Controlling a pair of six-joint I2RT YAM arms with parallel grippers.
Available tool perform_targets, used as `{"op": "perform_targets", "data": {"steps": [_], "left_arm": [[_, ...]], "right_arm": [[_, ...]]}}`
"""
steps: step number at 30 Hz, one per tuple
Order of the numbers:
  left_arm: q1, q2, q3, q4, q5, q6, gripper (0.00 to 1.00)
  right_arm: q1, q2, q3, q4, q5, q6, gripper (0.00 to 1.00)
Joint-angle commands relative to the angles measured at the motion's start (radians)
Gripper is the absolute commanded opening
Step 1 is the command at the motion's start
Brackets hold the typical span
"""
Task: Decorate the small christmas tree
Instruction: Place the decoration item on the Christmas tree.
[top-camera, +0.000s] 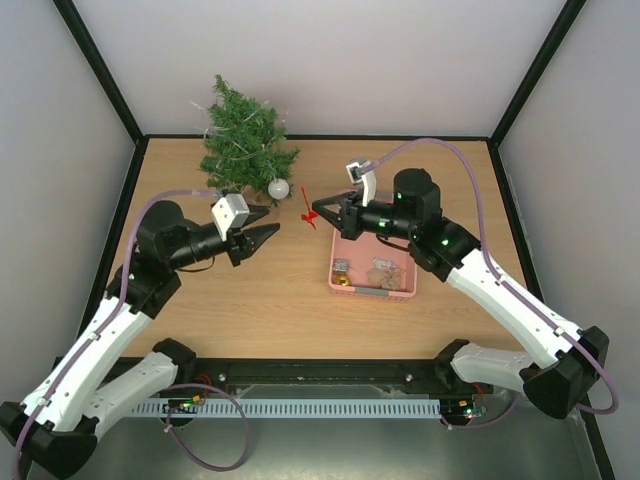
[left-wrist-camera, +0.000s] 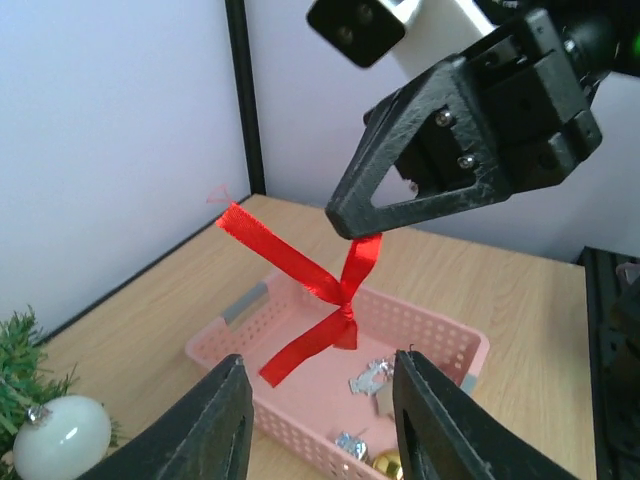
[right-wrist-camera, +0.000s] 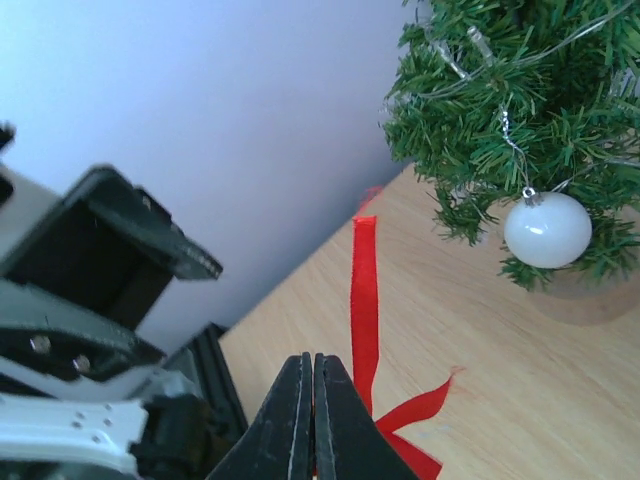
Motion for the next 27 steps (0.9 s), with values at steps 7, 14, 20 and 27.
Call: {"op": "perform_targets", "data": {"steps": [7, 14, 20, 27], "left_arm": [[-0.164, -0.079, -0.131, 0.334, -0.288, 0.017, 0.37], [-0.289, 0.015, -0.092, 0.347, -0.447, 0.101, 0.42], [-0.357, 0.098, -0.056, 0.383, -0.519, 0.174, 0.48], [-0.357, 0.073, 0.053, 0.114, -0.376, 0.234, 0.46]], "right_arm": [[0.008, -0.062, -0.170, 0.535, 0.175, 0.722, 0.02], [0.012, -0.080, -0.258, 0.672, 0.352, 0.935, 0.02], [0.017, -0.042, -0.277, 0.820, 0.287, 0.953, 0.02], [0.017, 0.008, -0.144, 0.574, -0.019, 0.500, 0.02]]}}
